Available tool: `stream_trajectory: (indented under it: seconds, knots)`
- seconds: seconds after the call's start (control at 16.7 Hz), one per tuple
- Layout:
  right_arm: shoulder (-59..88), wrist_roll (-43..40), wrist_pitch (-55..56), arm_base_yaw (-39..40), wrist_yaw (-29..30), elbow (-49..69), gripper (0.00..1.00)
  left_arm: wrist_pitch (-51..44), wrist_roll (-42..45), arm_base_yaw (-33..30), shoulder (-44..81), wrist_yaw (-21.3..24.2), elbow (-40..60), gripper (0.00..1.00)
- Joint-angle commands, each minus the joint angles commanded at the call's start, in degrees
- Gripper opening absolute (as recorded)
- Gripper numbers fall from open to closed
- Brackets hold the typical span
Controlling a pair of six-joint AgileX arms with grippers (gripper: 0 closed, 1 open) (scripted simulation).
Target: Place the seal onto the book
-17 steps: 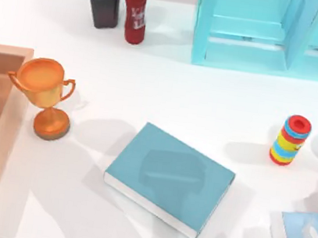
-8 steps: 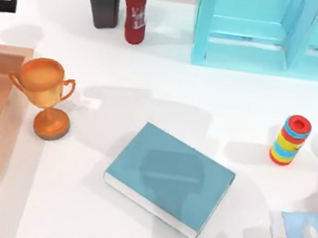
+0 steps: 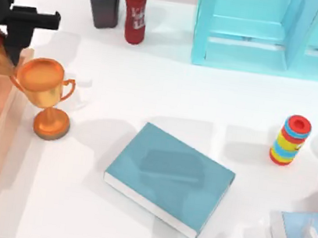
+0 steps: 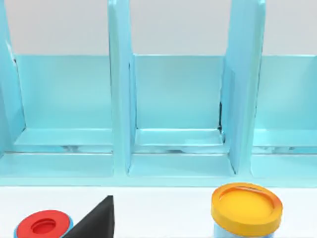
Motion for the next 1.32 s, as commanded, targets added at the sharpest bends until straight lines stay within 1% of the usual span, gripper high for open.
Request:
stream_trajectory:
  seconds: [0.18,0.54,0.66,0.78,0.96,1.14,1.32]
  knots:
    - [0.0,0.0,0.0,0.0,0.0,0.0,1.0,-3.0,2.0,-0.5,0.7,0.4,-0.3,0.0]
    - [0.0,0.0,0.0,0.0,0.0,0.0,1.0,-3.2,2.4,-0.4,0.5,0.7,-0.3,0.0]
    - [0.0,0.0,0.0,0.0,0.0,0.0,1.0,-2.5,0.4,-2.3,-0.2,2.4,-0.7,0.0]
    - [0.0,0.0,0.0,0.0,0.0,0.0,1.0,-1.0,-3.9,-6.7,-0.1,4.6,-1.3,0.0]
    - [0.0,0.0,0.0,0.0,0.0,0.0,1.0,2.8,-14.6,-17.0,3.2,6.4,-2.0,0.0]
    - [0.0,0.0,0.0,0.0,0.0,0.0,1.0,6.8,-26.4,-28.3,9.1,5.1,-0.3,0.0]
    - [0.0,0.0,0.0,0.0,0.0,0.0,1.0,8.7,-33.3,-35.5,14.8,2.2,3.3,0.0]
